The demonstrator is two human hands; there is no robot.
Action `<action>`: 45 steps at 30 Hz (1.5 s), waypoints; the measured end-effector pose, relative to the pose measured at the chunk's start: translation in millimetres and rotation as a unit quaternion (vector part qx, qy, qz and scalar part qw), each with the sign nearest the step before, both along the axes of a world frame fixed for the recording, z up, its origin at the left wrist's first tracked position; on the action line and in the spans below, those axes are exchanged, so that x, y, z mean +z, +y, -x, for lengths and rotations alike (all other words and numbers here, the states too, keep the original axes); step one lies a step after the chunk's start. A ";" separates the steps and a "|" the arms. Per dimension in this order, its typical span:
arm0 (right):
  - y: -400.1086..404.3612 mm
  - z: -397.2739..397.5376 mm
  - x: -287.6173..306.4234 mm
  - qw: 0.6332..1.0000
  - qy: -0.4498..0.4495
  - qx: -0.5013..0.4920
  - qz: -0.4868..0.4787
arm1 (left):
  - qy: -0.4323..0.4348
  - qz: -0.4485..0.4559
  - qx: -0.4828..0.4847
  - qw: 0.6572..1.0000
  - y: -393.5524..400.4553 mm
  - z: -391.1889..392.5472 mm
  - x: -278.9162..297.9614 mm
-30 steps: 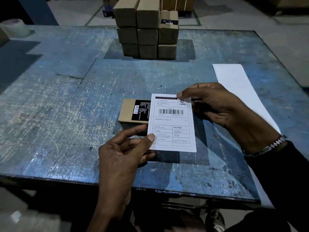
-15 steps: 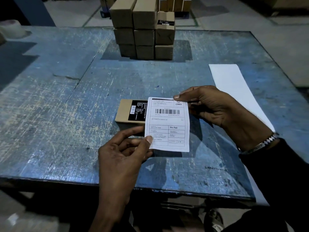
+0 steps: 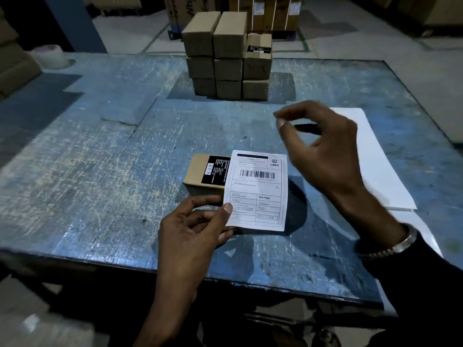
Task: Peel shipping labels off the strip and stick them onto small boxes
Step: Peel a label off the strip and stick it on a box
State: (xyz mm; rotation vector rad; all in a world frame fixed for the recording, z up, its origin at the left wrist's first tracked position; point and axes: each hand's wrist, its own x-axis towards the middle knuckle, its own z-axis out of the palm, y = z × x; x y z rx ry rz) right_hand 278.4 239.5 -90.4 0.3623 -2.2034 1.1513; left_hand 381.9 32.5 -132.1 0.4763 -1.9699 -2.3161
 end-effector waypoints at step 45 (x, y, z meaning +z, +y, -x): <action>-51.5 -80.2 -14.0 0.880 -0.256 0.045 -0.397 | 0.433 0.471 -0.226 0.735 -79.5 106.7 -11.4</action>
